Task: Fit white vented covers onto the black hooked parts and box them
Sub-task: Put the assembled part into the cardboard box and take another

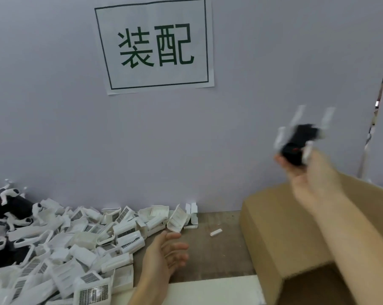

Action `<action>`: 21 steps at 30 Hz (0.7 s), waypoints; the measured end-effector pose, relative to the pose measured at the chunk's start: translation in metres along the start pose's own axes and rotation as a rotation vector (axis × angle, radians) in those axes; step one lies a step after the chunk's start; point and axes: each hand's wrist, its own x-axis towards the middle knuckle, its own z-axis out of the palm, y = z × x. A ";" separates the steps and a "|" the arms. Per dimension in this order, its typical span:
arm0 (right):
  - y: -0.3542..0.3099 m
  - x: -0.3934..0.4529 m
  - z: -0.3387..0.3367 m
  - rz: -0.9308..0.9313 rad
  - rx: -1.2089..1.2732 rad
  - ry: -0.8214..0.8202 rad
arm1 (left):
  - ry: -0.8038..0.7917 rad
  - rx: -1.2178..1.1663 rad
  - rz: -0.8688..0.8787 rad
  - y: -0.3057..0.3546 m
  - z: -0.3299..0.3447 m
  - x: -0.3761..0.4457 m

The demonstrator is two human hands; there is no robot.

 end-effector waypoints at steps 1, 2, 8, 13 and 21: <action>-0.013 0.011 -0.004 -0.075 -0.015 0.096 | 0.001 0.013 -0.002 0.000 0.001 0.000; -0.024 0.019 -0.008 -0.111 -0.041 0.175 | 0.002 0.028 -0.005 0.000 0.002 0.000; 0.021 0.012 -0.016 -0.019 -0.465 0.094 | -0.031 0.183 0.031 0.002 0.007 0.001; 0.141 -0.055 -0.031 0.133 -0.722 -0.145 | 0.072 0.533 0.347 0.000 0.014 -0.006; 0.206 -0.068 -0.058 0.186 -0.995 -0.373 | 0.035 1.426 0.653 0.095 -0.006 0.004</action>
